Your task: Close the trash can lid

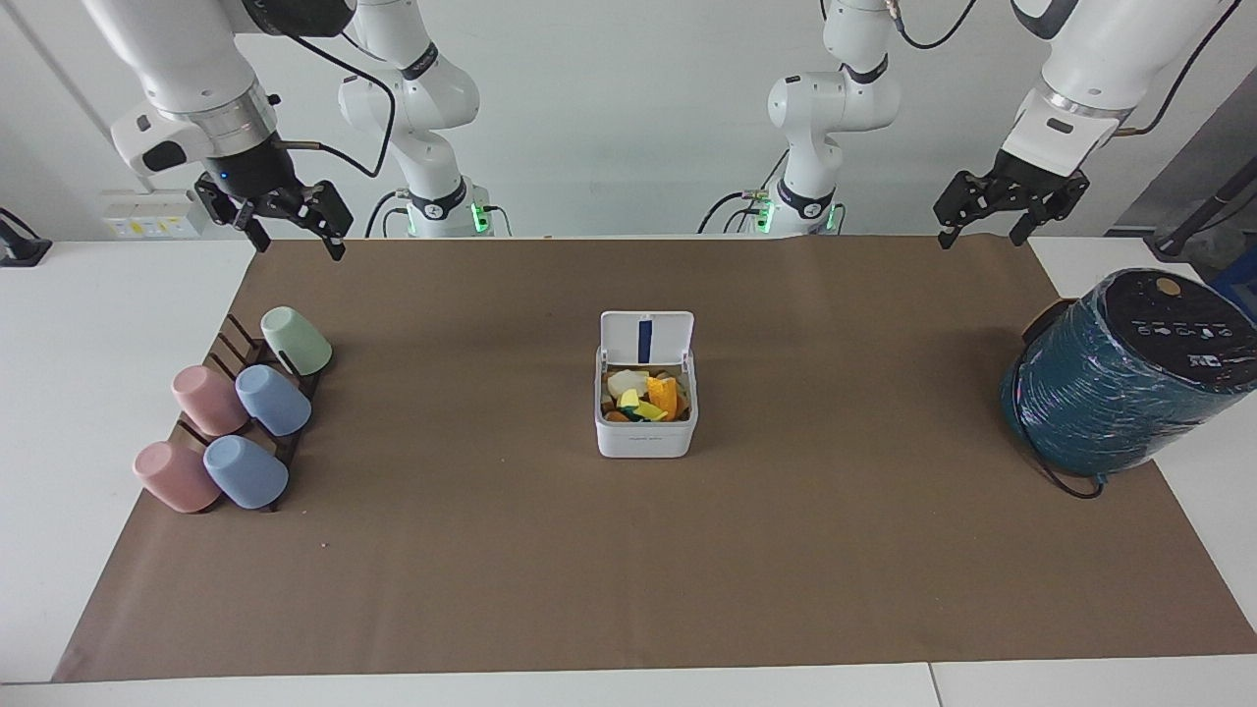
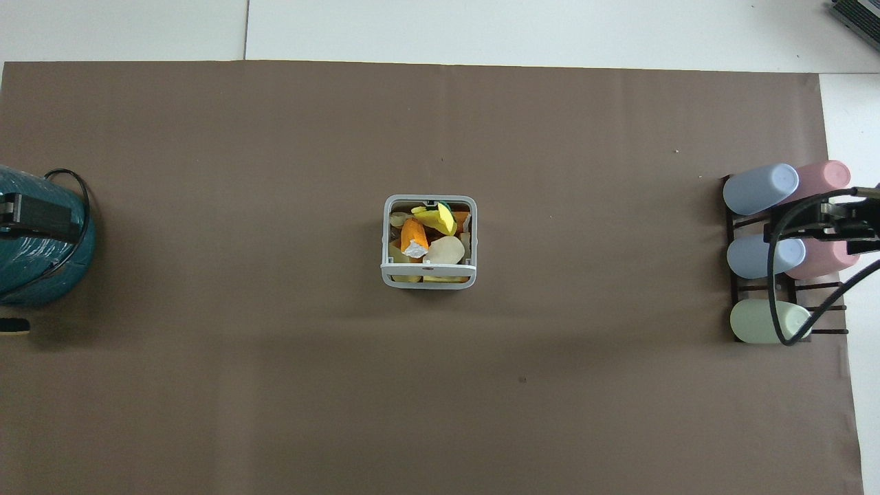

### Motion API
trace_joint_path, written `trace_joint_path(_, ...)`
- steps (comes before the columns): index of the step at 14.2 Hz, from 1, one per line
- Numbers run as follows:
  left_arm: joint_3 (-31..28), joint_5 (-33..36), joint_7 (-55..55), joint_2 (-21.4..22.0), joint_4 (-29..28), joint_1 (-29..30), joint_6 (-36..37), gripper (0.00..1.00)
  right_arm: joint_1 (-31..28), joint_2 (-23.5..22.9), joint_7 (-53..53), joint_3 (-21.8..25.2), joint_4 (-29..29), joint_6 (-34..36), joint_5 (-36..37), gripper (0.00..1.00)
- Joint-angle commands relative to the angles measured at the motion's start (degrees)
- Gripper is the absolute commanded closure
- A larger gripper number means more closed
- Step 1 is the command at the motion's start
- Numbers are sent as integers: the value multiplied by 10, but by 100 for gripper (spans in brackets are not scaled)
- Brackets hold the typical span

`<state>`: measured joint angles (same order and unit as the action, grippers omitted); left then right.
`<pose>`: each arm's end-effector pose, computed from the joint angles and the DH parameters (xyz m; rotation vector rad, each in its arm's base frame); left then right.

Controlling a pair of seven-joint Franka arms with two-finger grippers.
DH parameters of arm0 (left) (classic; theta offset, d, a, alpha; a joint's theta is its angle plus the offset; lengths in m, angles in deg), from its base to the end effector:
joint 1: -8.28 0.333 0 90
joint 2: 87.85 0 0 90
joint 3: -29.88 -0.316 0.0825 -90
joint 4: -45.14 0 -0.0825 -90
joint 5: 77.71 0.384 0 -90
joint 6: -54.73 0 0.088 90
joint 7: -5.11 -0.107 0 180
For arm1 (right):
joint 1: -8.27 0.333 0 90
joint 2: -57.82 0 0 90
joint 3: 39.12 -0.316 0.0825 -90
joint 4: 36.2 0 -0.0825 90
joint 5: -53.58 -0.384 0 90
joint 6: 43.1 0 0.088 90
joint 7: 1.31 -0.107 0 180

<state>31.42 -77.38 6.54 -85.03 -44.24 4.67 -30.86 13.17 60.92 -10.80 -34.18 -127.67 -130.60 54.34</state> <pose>0.5293 -0.0474 0.6496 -3.1318 0.1010 0.0259 0.5332 -0.0032 0.6380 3.1208 -0.2606 -0.0229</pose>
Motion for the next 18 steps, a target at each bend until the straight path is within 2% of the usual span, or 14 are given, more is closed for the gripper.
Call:
trace_joint_path(1, -1, 10, 4, 18, -26, -41, -7, 0, -11, 8, 13, -9, -7, 7, -1, 0)
trace_joint_path(6, 0, 10, 75, 64, -129, -126, -110, 0, -11, 8, 13, -9, -7, 7, -1, 0)
trace_joint_path(11, 0, 9, 145, 74, -173, -210, -169, 35, -11, 8, 13, -9, -7, 7, -1, 0)
trace_joint_path(13, 0, 9, 167, 70, -181, -243, -193, 53, -11, 8, 13, -9, -7, 7, -1, 0)
trace_joint_path(15, 0, 9, 205, 63, -193, -274, -227, 62, -11, 8, 13, -9, -7, 7, -1, 0)
trace_joint_path(17, 0, 9, 230, 58, -206, -300, -250, 86, -11, 8, 13, -9, -7, 7, -1, 0)
trace_joint_path(18, 0, 9, 231, 52, -210, -317, -262, 94, -11, 8, 13, -9, -7, 7, -1, 0)
